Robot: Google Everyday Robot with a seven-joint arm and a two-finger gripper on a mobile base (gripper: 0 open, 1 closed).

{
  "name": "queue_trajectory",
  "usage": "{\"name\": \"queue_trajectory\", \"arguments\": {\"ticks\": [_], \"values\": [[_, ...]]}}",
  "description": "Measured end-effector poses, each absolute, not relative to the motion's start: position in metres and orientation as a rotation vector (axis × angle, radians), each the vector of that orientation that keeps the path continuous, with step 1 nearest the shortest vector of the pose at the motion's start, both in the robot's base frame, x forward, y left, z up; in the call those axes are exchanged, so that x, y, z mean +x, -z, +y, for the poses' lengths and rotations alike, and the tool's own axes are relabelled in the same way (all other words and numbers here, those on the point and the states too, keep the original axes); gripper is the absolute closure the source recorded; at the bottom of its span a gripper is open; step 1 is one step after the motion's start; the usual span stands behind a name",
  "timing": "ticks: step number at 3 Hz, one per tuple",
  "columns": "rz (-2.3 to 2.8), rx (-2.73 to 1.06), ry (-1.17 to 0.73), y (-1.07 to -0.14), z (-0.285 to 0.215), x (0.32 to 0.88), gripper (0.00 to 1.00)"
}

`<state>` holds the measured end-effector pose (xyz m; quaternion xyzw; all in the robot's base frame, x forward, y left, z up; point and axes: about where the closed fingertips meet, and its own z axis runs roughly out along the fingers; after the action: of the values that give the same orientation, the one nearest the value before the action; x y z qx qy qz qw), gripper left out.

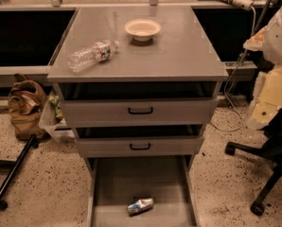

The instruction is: Pick redbull can from bottom drawer and place on counter

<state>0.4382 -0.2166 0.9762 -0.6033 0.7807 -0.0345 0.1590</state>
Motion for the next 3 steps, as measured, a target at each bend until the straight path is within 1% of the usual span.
{"name": "queue_trajectory", "arguments": {"ticks": [1,2,3], "values": [[2.232,-1.725,0.099,-0.976,-0.217,0.438,0.00],[2.266,-1.677,0.077,-0.945,-0.211,0.445,0.00],[2.323,-1.588,-0.022,-0.874,-0.194,0.453,0.00]]}}
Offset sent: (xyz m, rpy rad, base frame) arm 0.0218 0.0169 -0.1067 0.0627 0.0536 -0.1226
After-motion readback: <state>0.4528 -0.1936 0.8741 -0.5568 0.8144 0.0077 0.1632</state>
